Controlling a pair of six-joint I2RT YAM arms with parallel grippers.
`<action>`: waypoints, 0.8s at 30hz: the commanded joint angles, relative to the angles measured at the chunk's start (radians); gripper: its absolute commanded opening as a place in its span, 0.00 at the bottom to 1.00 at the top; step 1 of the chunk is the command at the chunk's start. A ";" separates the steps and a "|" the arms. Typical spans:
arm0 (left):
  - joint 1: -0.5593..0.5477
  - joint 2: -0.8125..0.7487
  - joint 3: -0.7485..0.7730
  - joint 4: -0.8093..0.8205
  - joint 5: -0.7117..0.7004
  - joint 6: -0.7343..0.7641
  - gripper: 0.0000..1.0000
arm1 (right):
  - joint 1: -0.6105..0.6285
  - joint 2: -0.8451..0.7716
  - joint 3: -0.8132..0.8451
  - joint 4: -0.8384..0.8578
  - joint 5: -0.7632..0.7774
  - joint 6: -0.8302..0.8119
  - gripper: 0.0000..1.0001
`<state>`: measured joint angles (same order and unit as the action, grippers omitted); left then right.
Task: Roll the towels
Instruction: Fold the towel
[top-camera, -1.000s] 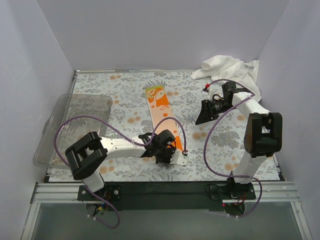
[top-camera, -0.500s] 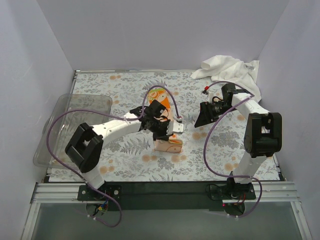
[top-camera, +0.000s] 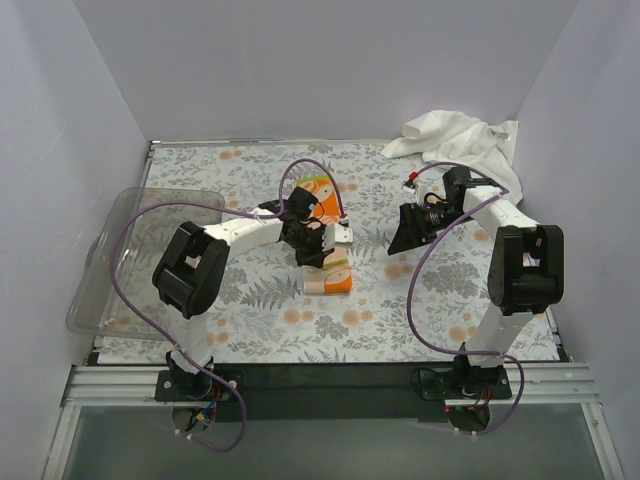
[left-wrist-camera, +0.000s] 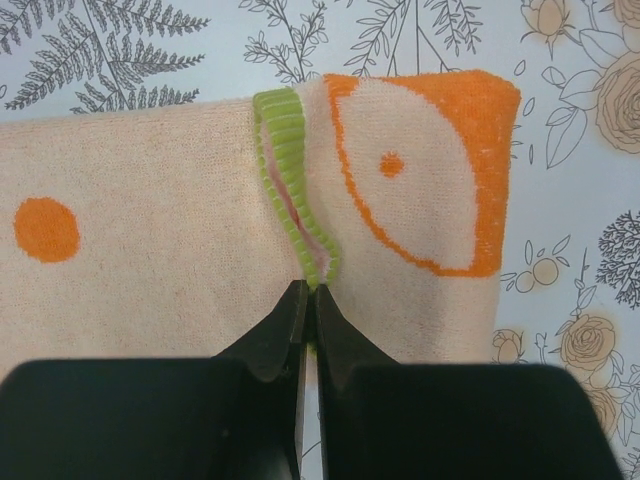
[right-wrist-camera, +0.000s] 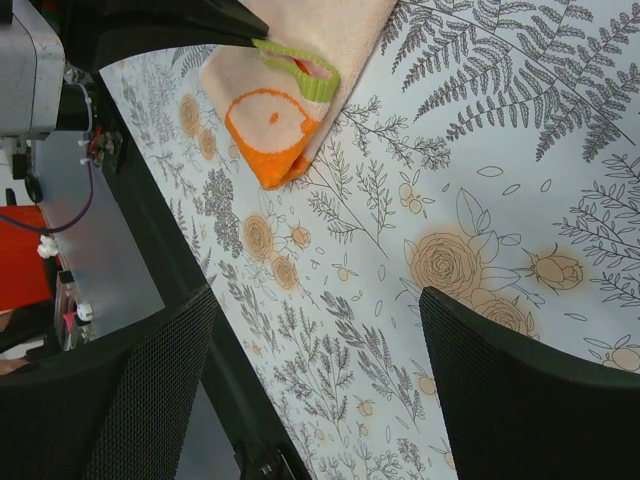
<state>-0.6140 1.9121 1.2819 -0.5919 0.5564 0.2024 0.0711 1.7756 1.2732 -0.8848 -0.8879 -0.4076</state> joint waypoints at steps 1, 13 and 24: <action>0.008 -0.035 0.022 0.032 -0.018 0.015 0.00 | -0.005 0.007 0.006 -0.014 -0.036 -0.011 0.75; 0.037 -0.076 -0.007 0.075 -0.053 0.019 0.00 | -0.005 0.021 0.020 -0.016 -0.043 -0.011 0.77; 0.046 -0.071 -0.049 0.116 -0.096 0.025 0.22 | 0.013 0.033 0.025 -0.013 -0.051 -0.011 0.79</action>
<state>-0.5713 1.8885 1.2419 -0.5064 0.4850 0.2138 0.0746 1.7958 1.2732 -0.8852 -0.9012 -0.4080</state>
